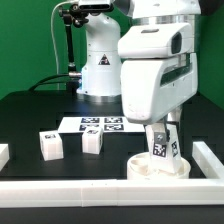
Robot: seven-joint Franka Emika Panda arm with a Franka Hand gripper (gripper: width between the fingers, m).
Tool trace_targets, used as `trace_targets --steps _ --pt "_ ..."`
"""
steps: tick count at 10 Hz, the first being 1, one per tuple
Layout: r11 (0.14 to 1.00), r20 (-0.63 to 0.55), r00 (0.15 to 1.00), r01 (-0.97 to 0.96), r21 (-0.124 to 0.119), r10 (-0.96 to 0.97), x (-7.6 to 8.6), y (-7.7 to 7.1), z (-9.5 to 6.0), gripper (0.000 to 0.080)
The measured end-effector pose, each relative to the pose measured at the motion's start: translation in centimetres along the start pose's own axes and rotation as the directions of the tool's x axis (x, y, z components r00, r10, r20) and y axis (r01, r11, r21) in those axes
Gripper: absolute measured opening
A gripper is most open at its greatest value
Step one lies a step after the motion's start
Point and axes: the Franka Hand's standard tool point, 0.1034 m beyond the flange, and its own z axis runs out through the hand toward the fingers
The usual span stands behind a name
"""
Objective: Assemble stool
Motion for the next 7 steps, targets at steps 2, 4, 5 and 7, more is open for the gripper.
trace_targets --steps 2,4,5,7 --pt "0.993 0.000 0.993 -0.122 0.000 0.122 0.03 -0.03 0.01 0.0340" --pt "0.978 0.000 0.978 -0.210 0.000 0.210 0.03 -0.04 0.01 0.0340" --pt "0.957 0.000 0.957 -0.290 0.001 0.290 0.06 -0.07 0.02 0.0340" --pt "0.911 0.000 0.911 -0.413 0.002 0.413 0.07 -0.10 0.04 0.0340"
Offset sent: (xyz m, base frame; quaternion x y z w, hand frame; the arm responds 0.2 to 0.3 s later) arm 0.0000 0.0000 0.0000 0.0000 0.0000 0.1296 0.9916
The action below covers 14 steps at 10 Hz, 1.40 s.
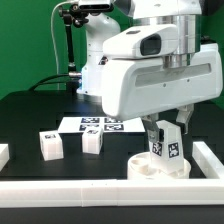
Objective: Assemble stool
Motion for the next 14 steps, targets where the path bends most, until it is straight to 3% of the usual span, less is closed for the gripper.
trace_targets --steps 3,7,11,14 --pt "0.961 -0.009 0.961 -0.277 0.028 0.277 0.1 -0.1 0.1 0.0340" --pt "0.819 -0.014 0.820 -0.570 0.065 0.572 0.6 -0.6 0.1 0.0340" --pt "0.564 -0.001 0.566 -0.821 0.086 0.824 1.5 -2.3 0.2 0.0340" --pt "0.341 0.021 0.344 -0.937 0.080 0.939 1.6 -2.6 0.3 0.0340"
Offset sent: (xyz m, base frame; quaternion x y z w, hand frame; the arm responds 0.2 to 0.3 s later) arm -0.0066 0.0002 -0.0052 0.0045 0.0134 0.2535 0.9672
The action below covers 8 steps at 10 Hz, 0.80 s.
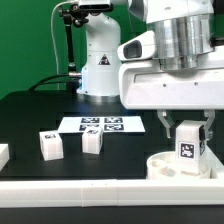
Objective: Assemble stool
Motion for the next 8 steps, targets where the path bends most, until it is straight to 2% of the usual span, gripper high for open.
trace_targets --steps 3,8 --pt "0.966 0.006 0.966 -0.259 0.003 0.259 -0.15 -0.01 0.06 0.0340" --pt "0.836 0.024 0.836 -0.548 0.001 0.548 -0.46 -0.15 0.14 0.0340"
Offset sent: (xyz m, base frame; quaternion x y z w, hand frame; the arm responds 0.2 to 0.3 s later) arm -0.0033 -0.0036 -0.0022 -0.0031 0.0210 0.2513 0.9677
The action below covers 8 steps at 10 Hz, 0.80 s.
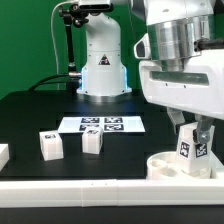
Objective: Assemble stool
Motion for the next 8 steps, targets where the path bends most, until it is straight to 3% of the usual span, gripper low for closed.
trace_targets --steps 1,2,3,4,8 --pt "1.000 0.008 1.000 -0.024 -0.005 0.024 -0.2 0.0 0.0 0.0340" --pt "1.000 0.013 1.000 -0.026 -0.004 0.026 -0.3 0.0 0.0 0.0401" --pt "1.000 0.013 1.000 -0.017 -0.004 0.017 -0.3 0.0 0.0 0.0576" --pt "1.000 0.013 1.000 0.002 -0.004 -0.002 -0.3 0.0 0.0 0.0629" --pt "0.988 0.009 0.988 0.152 0.017 -0.153 -0.6 -0.8 -1.6 0.0649"
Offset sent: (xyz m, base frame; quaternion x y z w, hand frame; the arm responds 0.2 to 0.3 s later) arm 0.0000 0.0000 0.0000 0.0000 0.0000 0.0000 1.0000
